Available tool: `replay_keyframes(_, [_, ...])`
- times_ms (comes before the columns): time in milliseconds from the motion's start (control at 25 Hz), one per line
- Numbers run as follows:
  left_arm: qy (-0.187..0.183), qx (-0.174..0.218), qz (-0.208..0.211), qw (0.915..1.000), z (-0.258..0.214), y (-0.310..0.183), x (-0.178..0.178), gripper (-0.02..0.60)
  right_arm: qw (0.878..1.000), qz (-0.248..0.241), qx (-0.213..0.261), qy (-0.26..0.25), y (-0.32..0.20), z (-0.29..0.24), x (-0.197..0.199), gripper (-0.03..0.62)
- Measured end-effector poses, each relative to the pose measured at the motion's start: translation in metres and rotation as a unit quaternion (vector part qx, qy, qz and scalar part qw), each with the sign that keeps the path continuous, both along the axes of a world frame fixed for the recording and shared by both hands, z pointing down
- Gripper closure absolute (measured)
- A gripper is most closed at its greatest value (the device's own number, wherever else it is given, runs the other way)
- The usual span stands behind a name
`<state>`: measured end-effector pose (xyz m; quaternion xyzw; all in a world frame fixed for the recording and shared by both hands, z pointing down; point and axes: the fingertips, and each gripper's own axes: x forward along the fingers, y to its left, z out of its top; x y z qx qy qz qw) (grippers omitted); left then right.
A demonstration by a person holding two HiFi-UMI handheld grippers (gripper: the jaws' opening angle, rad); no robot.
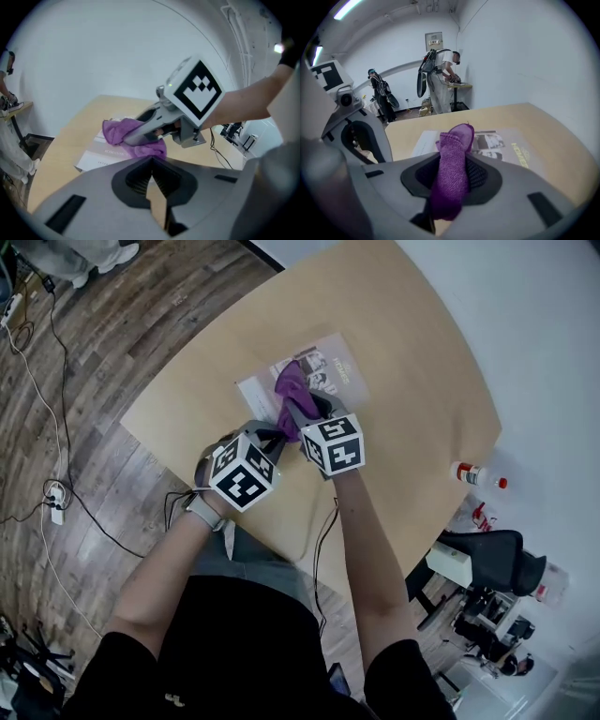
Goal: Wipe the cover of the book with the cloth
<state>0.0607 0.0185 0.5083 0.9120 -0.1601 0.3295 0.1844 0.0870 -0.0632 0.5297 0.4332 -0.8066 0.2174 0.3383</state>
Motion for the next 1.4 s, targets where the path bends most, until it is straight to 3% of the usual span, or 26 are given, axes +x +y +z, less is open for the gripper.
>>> replay_keyframes(240, [0.046, 0.010, -0.035, 0.9983, -0.037, 0.006, -0.025, 0.560, 0.992, 0.111, 0.041, -0.042, 0.058, -0.047, 0.028, 0.468])
replay_keyframes(560, [0.104, 0.050, -0.025, 0.9930, -0.105, 0.026, -0.011, 0.560, 0.973, 0.200, 0.093, -0.072, 0.135, -0.127, 0.064, 0.467])
replay_keyframes(800, [0.143, 0.058, 0.001, 0.9880, -0.156, 0.052, 0.003, 0.560, 0.958, 0.236, 0.136, -0.093, 0.185, -0.182, 0.075, 0.467])
replay_keyframes(1160, [0.239, 0.036, -0.019, 0.9701, -0.232, 0.075, 0.010, 0.560, 0.940, 0.270, 0.184, -0.103, 0.249, -0.247, 0.097, 0.467])
replay_keyframes(1400, [0.240, 0.095, 0.006, 0.9660, -0.261, 0.092, 0.017, 0.560, 0.932, 0.273, 0.220, -0.097, 0.276, -0.282, 0.110, 0.467])
